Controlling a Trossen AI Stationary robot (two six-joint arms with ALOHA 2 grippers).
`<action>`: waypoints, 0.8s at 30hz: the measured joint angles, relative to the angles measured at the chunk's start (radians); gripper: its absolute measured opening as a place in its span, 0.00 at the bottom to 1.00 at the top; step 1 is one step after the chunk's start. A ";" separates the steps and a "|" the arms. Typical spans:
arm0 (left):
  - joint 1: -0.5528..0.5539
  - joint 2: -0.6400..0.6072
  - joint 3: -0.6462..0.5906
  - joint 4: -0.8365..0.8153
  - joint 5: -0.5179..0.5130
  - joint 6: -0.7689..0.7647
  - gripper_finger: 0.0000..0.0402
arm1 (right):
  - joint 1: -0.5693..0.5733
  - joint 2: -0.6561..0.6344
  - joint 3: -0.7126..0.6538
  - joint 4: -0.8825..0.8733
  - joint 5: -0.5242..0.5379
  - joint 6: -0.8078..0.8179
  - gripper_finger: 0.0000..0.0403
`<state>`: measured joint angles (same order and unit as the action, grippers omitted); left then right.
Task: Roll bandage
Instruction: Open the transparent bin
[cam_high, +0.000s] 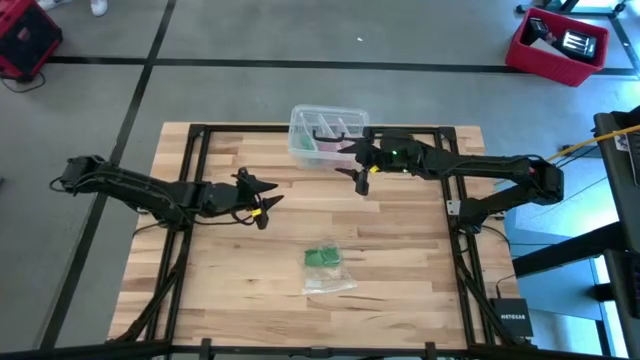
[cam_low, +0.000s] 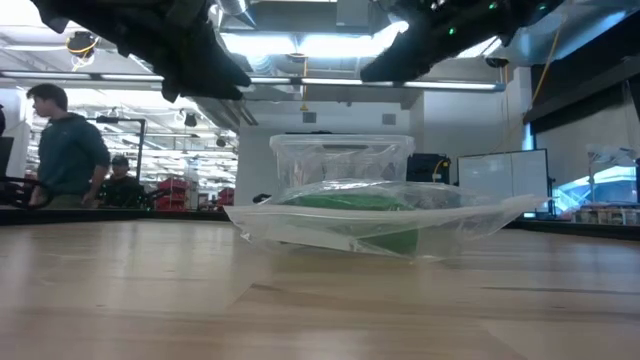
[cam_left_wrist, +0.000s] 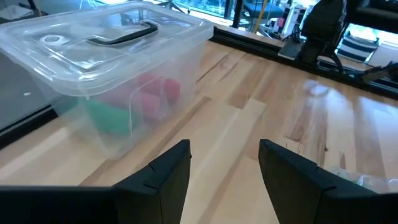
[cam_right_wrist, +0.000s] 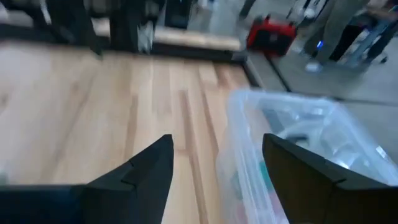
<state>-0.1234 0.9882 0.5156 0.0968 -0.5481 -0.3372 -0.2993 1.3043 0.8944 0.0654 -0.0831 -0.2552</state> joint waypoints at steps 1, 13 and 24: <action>-0.001 0.000 0.000 -0.002 0.000 -0.009 0.45 | -0.007 0.019 0.012 -0.023 -0.008 -0.020 0.62; -0.015 0.008 0.000 -0.007 -0.001 -0.044 0.45 | -0.032 0.181 0.103 -0.037 0.053 -0.320 0.62; -0.014 0.008 0.000 -0.004 -0.002 -0.043 0.45 | -0.068 0.263 0.103 -0.088 0.073 -0.329 0.62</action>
<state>-0.1375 0.9958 0.5156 0.0929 -0.5499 -0.3798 -0.3672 1.5668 0.9974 -0.0230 -0.0100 -0.5838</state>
